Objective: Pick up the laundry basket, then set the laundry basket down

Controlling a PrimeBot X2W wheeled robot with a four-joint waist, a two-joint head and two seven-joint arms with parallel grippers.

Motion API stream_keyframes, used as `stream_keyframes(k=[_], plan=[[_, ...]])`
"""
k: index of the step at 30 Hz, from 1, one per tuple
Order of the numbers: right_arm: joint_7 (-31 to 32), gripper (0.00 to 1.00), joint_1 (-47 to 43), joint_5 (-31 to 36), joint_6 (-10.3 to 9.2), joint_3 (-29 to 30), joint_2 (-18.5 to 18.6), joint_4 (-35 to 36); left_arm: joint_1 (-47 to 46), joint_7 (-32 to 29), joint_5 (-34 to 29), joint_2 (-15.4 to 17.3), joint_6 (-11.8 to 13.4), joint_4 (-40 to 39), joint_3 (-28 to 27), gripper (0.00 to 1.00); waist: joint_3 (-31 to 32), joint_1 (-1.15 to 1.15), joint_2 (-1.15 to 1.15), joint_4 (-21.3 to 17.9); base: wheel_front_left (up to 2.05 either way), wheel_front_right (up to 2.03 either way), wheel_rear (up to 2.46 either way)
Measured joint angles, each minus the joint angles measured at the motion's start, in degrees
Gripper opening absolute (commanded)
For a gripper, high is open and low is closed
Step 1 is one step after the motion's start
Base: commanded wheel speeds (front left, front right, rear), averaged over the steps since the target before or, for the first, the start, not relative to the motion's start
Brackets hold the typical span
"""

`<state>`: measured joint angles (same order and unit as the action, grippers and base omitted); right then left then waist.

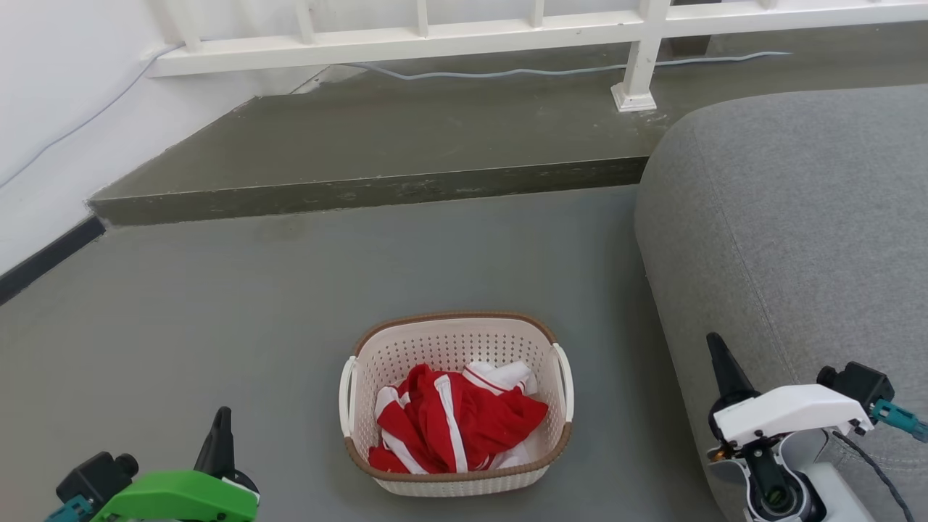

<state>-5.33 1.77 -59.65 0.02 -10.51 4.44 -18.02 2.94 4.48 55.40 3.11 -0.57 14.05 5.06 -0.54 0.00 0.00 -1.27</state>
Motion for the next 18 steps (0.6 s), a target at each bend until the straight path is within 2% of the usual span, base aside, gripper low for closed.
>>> stream_keyframes(k=[18], plan=[[3.1,0.00,0.1,-11.2,2.02,5.0,0.0,0.6,-1.9,-3.2,12.2,0.0,-2.2,0.5,-2.9,0.00,0.1,0.00,0.00,0.4,0.00,0.00,0.00]])
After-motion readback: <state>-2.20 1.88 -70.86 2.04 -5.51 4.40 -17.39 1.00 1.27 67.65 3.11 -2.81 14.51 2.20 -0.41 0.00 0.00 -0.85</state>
